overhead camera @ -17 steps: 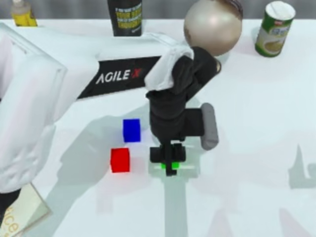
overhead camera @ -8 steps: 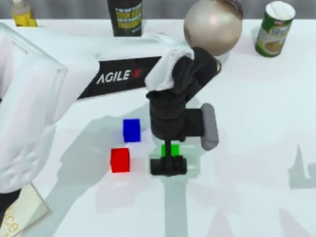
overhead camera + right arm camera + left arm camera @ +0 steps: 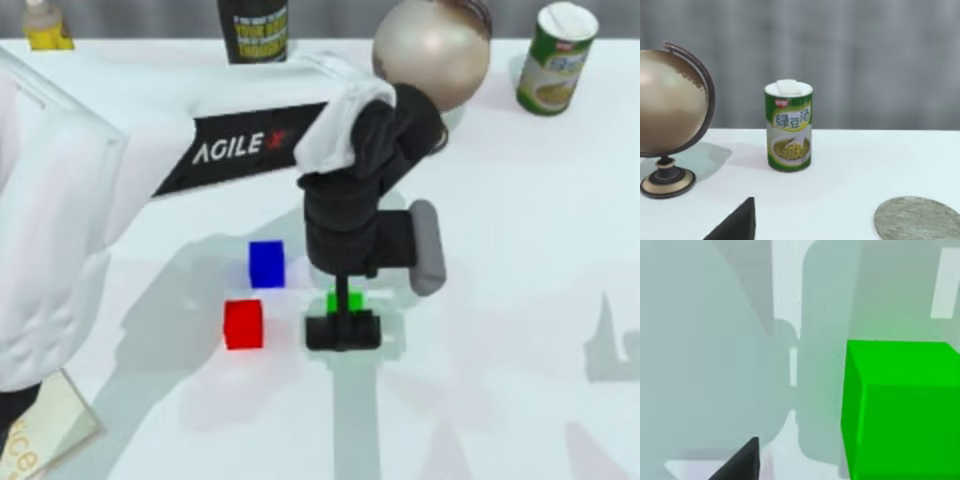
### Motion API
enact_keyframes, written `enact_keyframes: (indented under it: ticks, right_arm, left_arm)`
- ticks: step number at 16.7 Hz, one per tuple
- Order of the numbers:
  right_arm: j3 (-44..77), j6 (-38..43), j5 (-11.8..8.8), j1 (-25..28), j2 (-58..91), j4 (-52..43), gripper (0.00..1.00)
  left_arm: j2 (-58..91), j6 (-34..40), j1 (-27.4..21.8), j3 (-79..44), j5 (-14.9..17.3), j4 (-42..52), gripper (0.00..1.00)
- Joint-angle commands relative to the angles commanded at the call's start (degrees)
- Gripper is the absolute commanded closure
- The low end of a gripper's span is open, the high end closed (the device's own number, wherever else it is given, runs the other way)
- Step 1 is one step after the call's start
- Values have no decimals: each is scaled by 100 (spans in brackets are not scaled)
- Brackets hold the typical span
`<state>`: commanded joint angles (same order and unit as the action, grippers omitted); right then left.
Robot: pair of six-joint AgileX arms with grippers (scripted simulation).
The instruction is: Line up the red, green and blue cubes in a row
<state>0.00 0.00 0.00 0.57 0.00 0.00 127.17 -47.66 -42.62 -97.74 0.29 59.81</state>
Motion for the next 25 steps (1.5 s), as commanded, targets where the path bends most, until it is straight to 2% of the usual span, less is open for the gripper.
enact_keyframes:
  ticks: [6, 11, 14, 18, 25]
  right_arm:
    - [0, 0, 0, 0, 0, 0, 0]
    - [0, 0, 0, 0, 0, 0, 0]
    - [0, 0, 0, 0, 0, 0, 0]
    - [0, 0, 0, 0, 0, 0, 0]
    - [0, 0, 0, 0, 0, 0, 0]
  left_arm:
    - [-274, 12, 90, -813, 9, 1137, 0]
    - [-271, 22, 64, -831, 9, 1157, 0]
    - [-228, 363, 111, -884, 0, 1158, 0]
    - [-130, 1663, 315, -988, -14, 1148, 0]
    - [138, 5479, 855, -1006, 8, 1195, 0]
